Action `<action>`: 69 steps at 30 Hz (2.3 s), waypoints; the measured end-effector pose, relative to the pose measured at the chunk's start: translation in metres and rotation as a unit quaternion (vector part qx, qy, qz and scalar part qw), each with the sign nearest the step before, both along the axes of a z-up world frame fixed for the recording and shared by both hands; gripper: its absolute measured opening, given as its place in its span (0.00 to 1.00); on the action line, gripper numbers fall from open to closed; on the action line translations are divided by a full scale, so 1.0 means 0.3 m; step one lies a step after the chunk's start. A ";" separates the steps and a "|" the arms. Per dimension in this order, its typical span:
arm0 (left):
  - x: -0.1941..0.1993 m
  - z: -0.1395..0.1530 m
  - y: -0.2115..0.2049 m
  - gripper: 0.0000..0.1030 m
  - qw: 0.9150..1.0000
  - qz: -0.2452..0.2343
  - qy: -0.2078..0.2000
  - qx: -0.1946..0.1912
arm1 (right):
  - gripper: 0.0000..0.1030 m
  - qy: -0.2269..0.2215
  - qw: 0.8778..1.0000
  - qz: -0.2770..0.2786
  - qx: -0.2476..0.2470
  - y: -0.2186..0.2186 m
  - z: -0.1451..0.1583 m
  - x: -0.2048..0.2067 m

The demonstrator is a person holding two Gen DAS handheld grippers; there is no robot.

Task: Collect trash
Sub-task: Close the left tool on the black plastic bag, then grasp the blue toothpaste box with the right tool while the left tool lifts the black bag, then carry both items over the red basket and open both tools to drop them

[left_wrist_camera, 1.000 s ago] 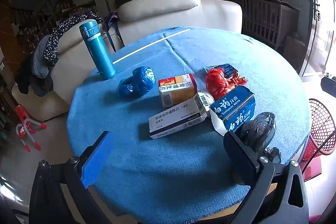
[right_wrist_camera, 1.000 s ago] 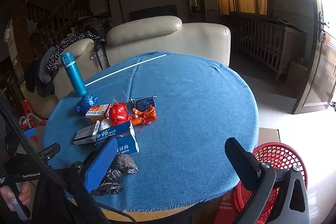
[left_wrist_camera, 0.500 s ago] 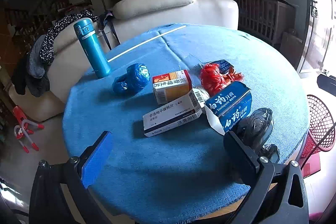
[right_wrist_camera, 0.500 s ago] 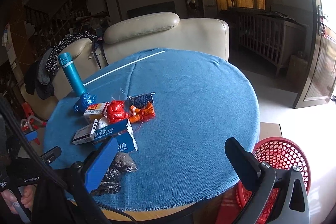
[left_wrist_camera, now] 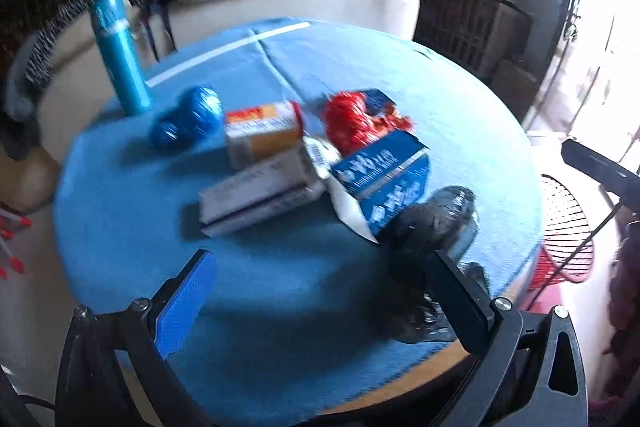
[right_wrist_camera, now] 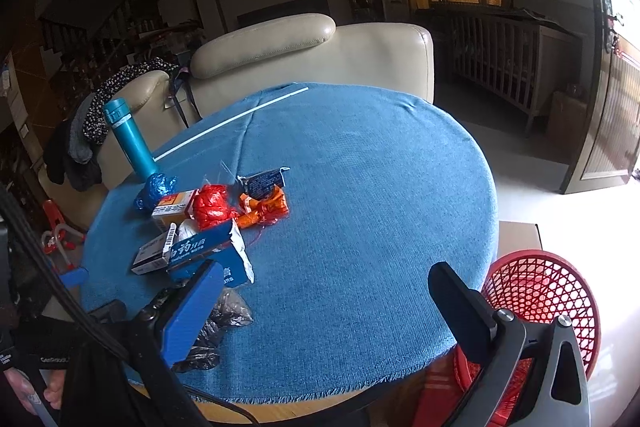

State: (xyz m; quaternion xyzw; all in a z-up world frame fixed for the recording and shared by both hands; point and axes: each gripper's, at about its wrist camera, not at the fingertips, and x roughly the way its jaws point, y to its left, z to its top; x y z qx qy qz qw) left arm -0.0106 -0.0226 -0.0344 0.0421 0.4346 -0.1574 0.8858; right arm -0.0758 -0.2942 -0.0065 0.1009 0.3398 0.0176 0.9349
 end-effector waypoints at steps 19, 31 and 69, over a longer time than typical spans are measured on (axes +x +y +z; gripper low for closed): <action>0.038 -0.138 -0.144 0.37 0.983 -0.126 0.093 -0.094 | 1.00 0.053 0.993 0.030 0.098 -0.021 -0.075 0.135; -0.022 -0.084 0.096 0.32 0.991 -0.076 0.060 -0.088 | 1.00 0.107 0.979 0.112 0.135 0.259 -0.097 0.404; -0.027 -0.027 0.227 0.33 0.995 -0.008 0.058 -0.076 | 0.40 0.124 0.949 0.290 0.024 0.383 -0.231 0.251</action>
